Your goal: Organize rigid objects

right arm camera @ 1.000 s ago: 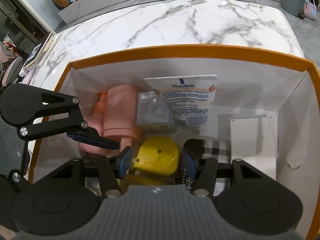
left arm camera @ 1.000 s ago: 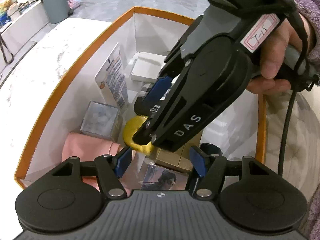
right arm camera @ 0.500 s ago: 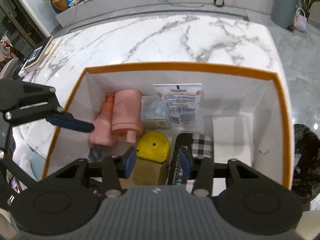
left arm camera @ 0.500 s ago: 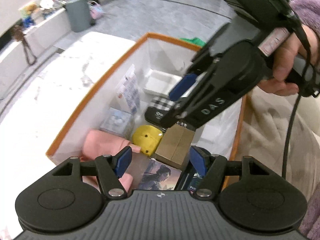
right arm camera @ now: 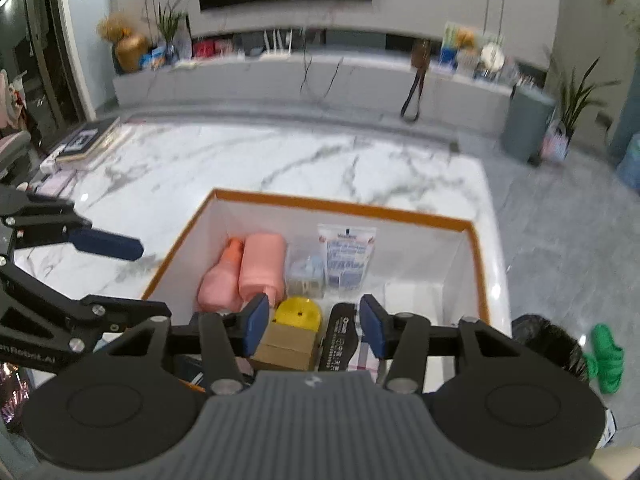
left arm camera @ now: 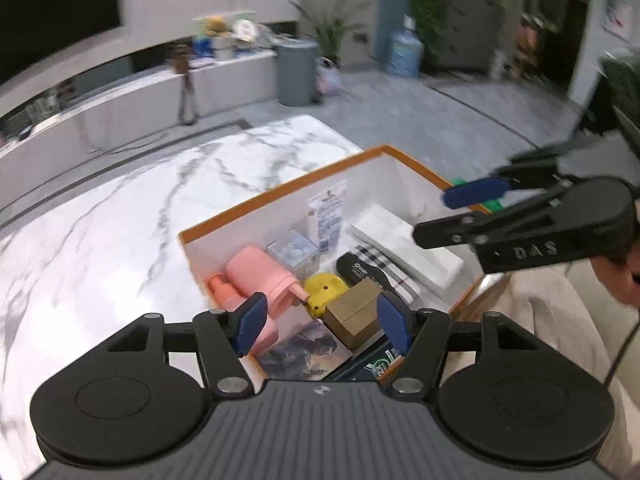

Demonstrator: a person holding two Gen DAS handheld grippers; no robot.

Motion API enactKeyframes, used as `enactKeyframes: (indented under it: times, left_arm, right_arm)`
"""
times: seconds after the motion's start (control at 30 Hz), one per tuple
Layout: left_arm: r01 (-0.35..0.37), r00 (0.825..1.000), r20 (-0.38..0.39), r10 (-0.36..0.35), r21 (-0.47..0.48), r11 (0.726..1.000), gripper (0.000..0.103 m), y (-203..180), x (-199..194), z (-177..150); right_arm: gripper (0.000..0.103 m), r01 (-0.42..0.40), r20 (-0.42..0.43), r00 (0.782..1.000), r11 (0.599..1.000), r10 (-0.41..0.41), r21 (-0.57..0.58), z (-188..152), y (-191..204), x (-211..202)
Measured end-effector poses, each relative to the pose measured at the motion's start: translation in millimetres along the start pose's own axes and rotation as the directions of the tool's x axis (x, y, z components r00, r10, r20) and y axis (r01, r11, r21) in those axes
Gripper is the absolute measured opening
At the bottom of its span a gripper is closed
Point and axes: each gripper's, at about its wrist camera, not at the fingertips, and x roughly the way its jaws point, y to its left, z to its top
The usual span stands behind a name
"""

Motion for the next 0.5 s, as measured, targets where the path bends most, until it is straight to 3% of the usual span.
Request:
enactKeyframes:
  times: [0.2, 0.4, 0.5]
  left_arm:
    - [-0.091, 0.988, 0.11, 0.106, -0.137, 0.986, 0.075, -9.8, -18.8, -26.9]
    - [-0.208, 0.954, 0.172, 0.245, -0.206, 0.956, 0.075, -11.7, -22.8, -53.6]
    - [-0.215, 0.942, 0.2, 0.27, -0.26, 0.941, 0.081, -9.2, -26.6, -69.6]
  right_arm:
    - [0.062, 0.059, 0.15, 0.987, 0.998, -0.062, 0.03, -33.3, 20.5, -23.9]
    - [0.071, 0.096, 0.258, 0.959, 0.992, -0.114, 0.082, -73.3, 46.6, -32.7]
    - [0.072, 0.101, 0.265, 0.954, 0.984, -0.138, 0.149, -91.3, 53.6, -26.6]
